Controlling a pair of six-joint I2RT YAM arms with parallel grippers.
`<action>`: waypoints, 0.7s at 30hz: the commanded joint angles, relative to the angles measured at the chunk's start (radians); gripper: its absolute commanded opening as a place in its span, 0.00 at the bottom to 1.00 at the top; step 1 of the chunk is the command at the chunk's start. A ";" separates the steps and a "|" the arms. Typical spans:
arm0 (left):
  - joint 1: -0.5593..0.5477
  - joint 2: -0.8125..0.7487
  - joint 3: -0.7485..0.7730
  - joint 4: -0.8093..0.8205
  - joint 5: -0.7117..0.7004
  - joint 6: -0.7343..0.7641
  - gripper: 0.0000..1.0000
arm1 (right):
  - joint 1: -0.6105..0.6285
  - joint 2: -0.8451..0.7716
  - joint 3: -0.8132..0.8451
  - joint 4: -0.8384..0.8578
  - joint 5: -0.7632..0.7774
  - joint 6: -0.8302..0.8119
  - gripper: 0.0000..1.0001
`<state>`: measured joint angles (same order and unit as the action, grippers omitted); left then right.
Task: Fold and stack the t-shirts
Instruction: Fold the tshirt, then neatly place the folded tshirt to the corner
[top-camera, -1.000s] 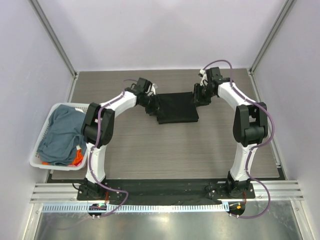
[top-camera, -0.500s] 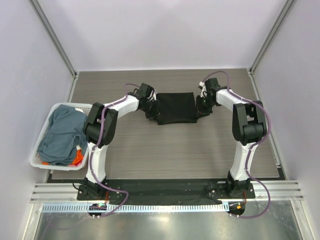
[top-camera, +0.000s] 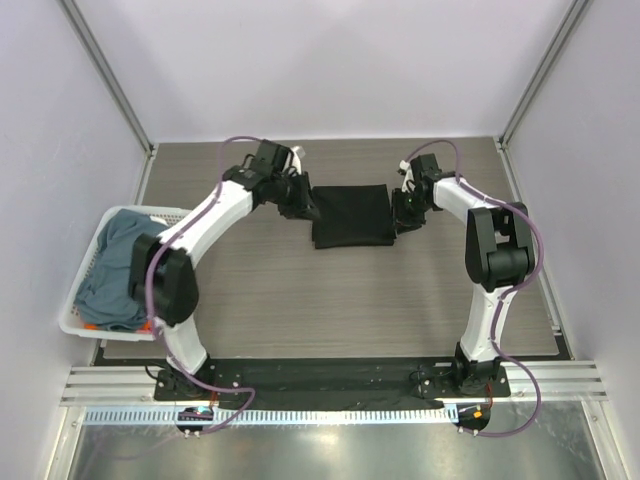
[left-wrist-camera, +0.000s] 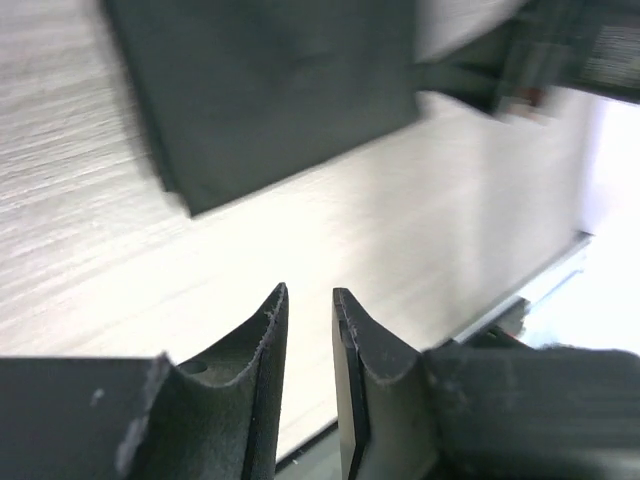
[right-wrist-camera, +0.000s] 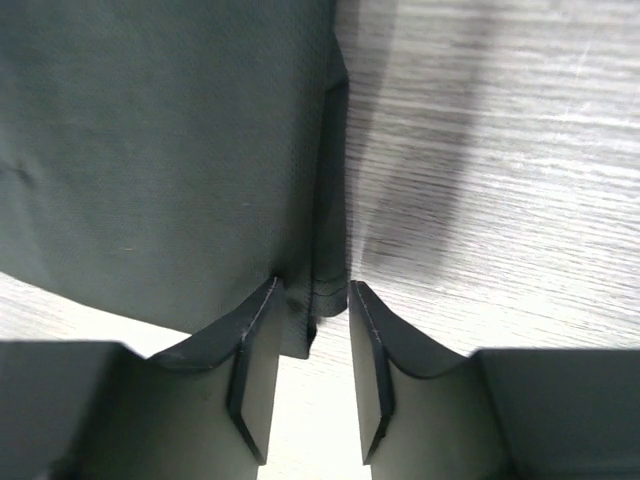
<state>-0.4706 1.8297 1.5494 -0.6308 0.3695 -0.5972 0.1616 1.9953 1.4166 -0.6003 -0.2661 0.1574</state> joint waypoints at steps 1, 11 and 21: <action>0.000 -0.180 -0.018 -0.044 0.043 0.042 0.26 | 0.001 -0.063 0.056 0.011 -0.012 0.001 0.39; 0.000 -0.405 -0.294 0.020 0.078 0.060 0.29 | 0.001 0.098 0.200 0.000 -0.035 -0.051 0.41; 0.000 -0.417 -0.365 0.029 0.115 0.091 0.30 | 0.001 0.174 0.248 -0.012 0.042 -0.074 0.13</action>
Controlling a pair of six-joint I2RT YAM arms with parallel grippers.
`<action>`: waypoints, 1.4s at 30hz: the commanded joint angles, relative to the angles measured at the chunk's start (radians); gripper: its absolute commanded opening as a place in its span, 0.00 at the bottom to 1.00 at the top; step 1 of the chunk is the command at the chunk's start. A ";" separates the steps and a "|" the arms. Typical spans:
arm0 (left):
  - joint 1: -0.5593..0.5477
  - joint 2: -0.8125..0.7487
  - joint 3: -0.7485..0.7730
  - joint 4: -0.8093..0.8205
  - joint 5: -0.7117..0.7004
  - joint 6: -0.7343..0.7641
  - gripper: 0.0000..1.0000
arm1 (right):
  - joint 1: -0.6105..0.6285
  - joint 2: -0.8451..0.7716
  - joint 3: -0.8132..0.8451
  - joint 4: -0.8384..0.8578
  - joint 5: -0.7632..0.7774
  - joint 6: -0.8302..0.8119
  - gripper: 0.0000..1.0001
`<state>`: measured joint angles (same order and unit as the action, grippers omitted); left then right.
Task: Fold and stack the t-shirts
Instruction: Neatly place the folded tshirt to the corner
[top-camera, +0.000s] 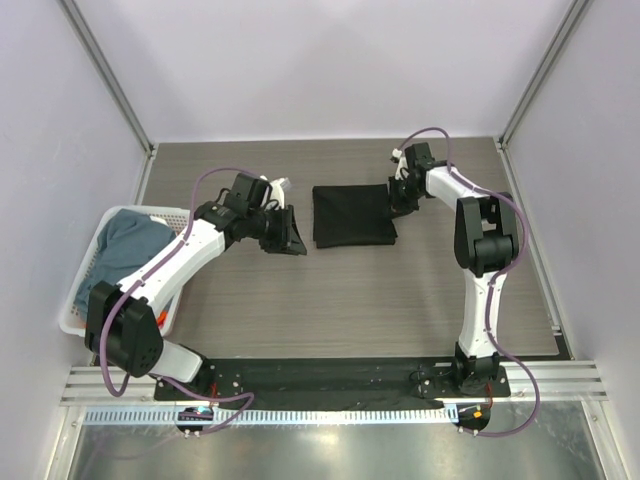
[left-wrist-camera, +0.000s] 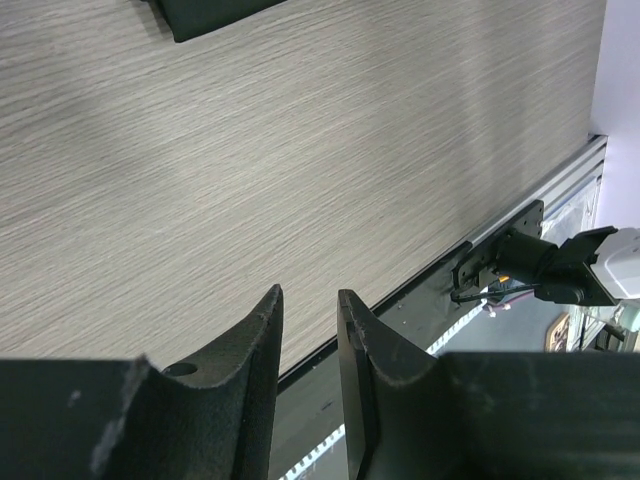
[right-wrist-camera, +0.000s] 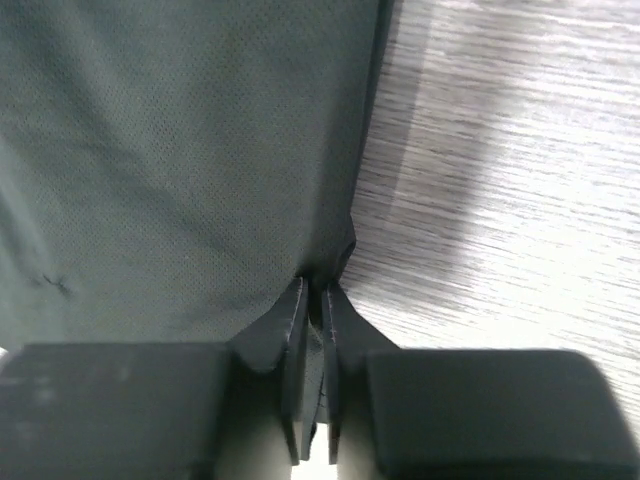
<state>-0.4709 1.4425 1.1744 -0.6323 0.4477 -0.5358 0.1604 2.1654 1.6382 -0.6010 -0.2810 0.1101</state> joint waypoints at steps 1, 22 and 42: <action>0.000 -0.030 0.011 0.029 0.039 0.030 0.30 | 0.002 -0.002 0.031 -0.014 0.077 -0.032 0.05; 0.000 -0.040 -0.004 0.026 0.057 0.039 0.31 | -0.255 0.259 0.562 -0.241 0.434 -0.142 0.01; -0.002 -0.010 0.004 0.017 0.045 0.045 0.31 | -0.420 0.481 0.891 -0.115 0.445 -0.075 0.01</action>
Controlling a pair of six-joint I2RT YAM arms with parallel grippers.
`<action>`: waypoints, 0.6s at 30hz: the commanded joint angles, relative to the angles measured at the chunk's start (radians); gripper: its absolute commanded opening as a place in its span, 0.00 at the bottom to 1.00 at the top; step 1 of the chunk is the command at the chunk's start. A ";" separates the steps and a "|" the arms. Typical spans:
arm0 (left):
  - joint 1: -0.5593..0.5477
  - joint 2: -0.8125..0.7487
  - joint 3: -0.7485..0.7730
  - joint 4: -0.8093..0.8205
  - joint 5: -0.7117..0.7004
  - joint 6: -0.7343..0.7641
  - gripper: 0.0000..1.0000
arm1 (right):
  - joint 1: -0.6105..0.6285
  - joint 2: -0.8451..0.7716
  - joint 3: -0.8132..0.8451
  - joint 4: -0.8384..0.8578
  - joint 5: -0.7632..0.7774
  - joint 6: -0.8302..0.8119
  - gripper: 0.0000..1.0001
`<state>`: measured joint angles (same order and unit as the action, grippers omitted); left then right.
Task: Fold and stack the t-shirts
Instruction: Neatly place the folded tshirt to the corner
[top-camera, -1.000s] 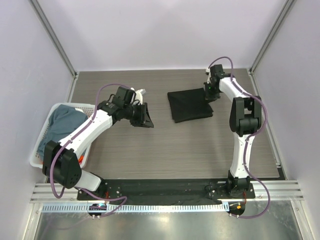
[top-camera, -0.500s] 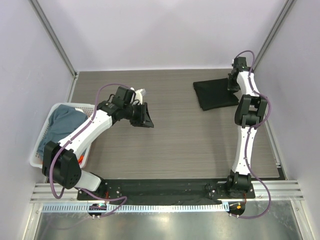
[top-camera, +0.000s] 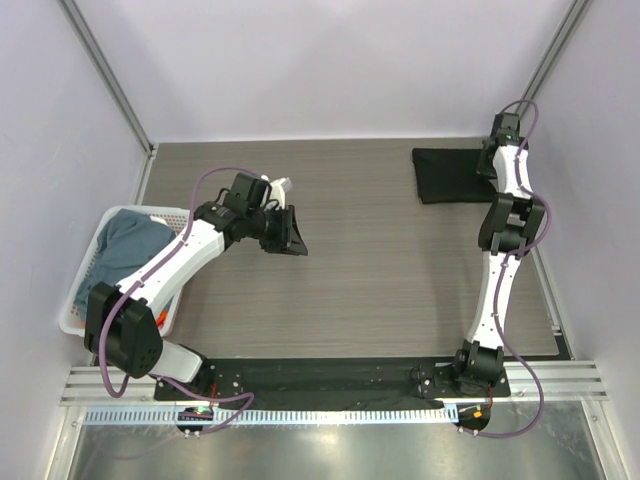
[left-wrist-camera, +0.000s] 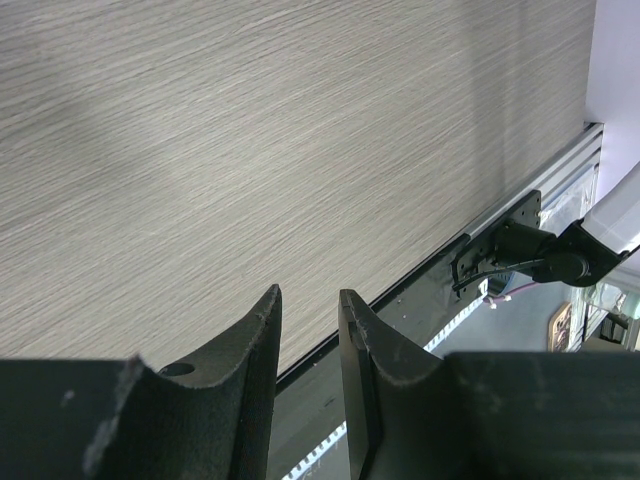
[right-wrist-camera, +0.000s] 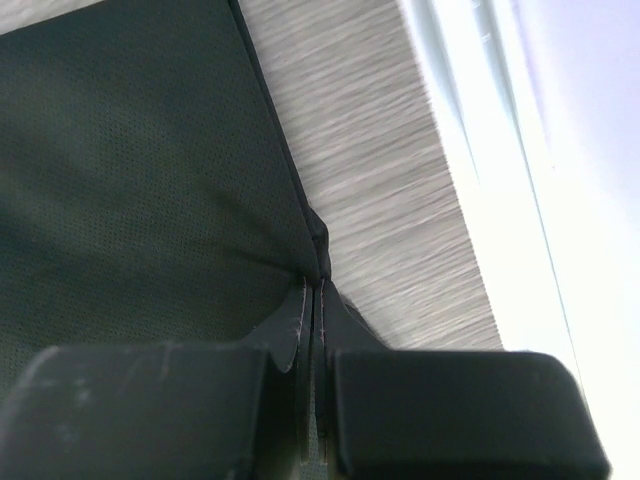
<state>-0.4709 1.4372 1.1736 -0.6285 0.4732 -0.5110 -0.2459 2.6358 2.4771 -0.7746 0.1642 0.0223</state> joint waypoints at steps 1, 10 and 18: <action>0.000 -0.003 0.004 0.015 0.019 0.019 0.31 | -0.015 0.013 0.052 0.066 -0.003 0.010 0.01; 0.002 0.014 0.014 0.019 0.018 0.009 0.31 | -0.020 0.036 0.098 0.109 -0.029 -0.047 0.16; 0.000 -0.030 0.093 0.015 0.028 -0.024 0.32 | -0.018 -0.138 0.068 0.127 -0.065 0.010 0.62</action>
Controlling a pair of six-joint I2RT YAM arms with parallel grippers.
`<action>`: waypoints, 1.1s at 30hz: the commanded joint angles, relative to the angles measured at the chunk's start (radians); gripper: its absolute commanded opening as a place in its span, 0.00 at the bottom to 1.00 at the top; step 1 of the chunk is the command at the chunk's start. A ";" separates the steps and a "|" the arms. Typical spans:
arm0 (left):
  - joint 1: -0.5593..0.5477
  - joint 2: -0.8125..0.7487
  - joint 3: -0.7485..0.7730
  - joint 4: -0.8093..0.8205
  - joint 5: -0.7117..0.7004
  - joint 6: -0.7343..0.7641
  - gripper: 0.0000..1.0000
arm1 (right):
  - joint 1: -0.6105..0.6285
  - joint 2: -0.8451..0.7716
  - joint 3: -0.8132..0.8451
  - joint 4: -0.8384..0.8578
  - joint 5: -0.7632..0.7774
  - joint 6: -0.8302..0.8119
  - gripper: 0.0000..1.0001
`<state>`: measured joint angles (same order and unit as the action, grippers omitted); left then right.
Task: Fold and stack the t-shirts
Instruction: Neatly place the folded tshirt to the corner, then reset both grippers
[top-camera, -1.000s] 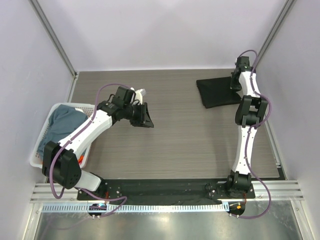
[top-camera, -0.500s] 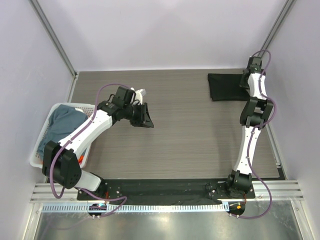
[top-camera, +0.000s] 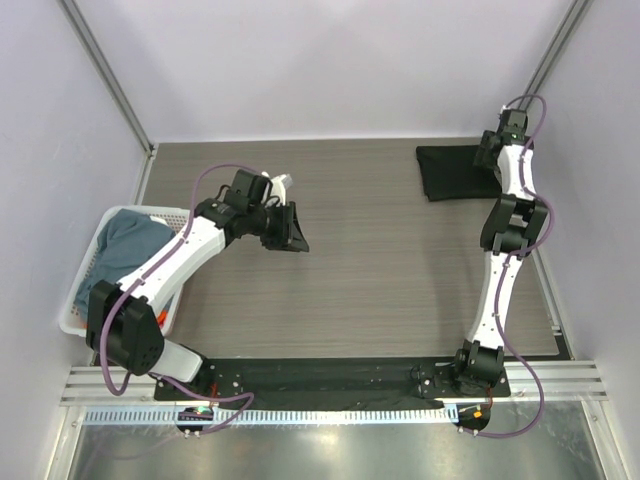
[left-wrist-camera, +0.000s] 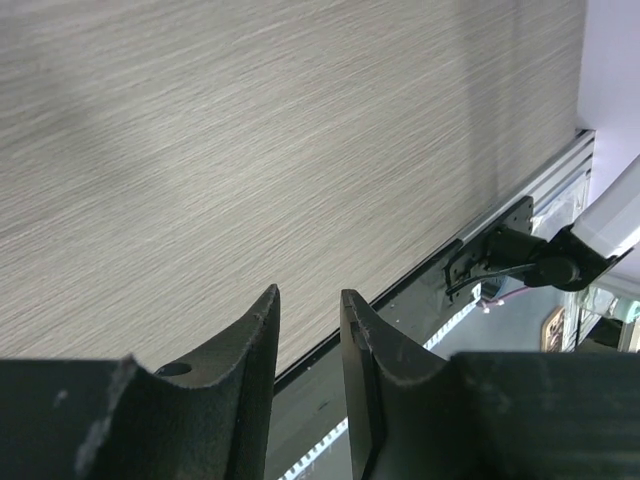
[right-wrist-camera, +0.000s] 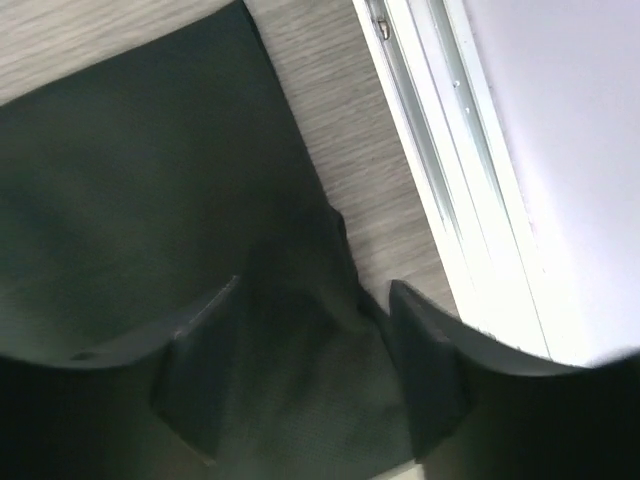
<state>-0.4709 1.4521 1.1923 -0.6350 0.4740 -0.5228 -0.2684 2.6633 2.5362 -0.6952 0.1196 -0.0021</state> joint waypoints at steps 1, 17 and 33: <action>0.002 -0.070 0.110 0.018 0.003 -0.014 0.32 | 0.005 -0.239 -0.029 0.049 -0.020 0.065 0.67; 0.006 -0.277 0.285 -0.074 -0.236 -0.019 0.94 | 0.244 -1.040 -0.698 -0.127 -0.281 0.356 1.00; 0.006 -0.395 0.130 -0.083 -0.334 0.006 1.00 | 0.319 -1.654 -1.381 0.111 -0.488 0.515 1.00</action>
<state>-0.4690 1.0695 1.3308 -0.7277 0.1589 -0.5331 0.0505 1.0527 1.1561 -0.6983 -0.3397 0.4931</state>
